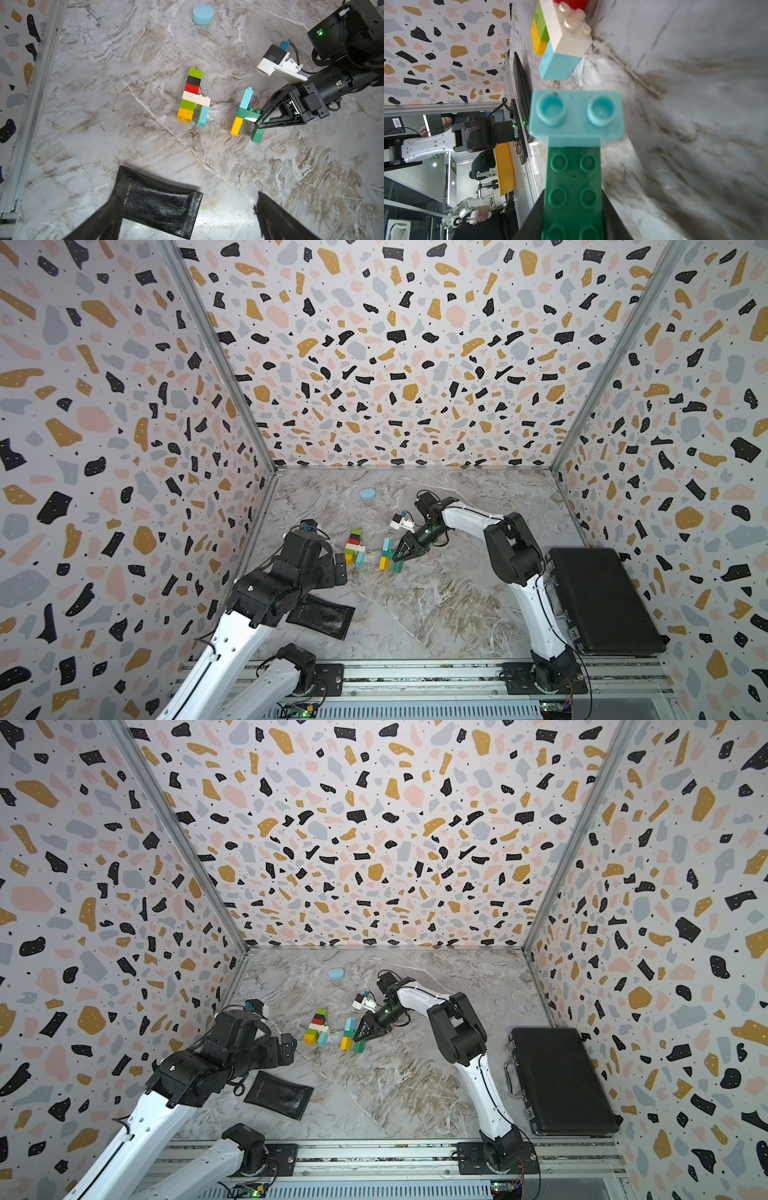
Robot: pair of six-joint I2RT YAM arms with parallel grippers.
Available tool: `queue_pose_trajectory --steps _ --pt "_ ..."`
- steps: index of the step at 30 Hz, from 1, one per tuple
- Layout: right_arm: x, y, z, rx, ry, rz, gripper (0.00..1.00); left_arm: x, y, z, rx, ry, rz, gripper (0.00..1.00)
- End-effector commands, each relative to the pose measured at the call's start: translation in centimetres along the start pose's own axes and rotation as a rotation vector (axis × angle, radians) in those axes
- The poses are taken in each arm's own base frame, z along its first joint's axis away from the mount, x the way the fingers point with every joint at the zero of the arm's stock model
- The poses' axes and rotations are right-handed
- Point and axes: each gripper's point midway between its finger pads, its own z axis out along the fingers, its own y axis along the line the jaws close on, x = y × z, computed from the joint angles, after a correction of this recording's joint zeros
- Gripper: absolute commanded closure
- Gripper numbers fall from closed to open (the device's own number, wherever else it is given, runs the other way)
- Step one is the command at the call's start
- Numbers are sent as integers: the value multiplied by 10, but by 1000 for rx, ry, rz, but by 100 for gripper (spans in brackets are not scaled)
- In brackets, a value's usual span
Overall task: Assemble the letter h with lego
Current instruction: Place the lego brick at the center of the board.
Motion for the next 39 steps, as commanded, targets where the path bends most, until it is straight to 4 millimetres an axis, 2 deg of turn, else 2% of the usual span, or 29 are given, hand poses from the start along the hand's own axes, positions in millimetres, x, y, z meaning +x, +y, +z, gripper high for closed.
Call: queue_pose_trajectory --steps 1,7,11,19,24,28,32,34,36,39 --pt "7 -7 -2 31 32 38 64 -3 -2 0 17 -22 9 1" --pt "-1 -19 -4 101 24 53 55 -3 -2 1 18 -20 11 1" --pt "-5 -26 -8 151 21 54 51 -3 -3 0 19 -21 10 1" --pt "-15 -41 -20 290 -13 46 38 -3 -3 1 19 -21 10 1" --pt "-24 -45 -34 373 -112 48 32 -3 -2 0 18 -21 10 1" --pt "-23 -51 -46 460 -175 52 29 -3 -2 1 15 -20 11 1" --pt "-14 -52 -68 580 -276 28 28 -3 -1 1 11 -20 11 1" --pt "-11 -42 -85 627 -386 -18 28 -2 -1 0 12 -22 13 1" --pt "-7 -25 -107 667 -519 -89 28 -2 -3 -1 21 -29 19 1" --pt "13 -5 -152 798 -734 -164 27 -2 -2 -3 18 -38 25 1"
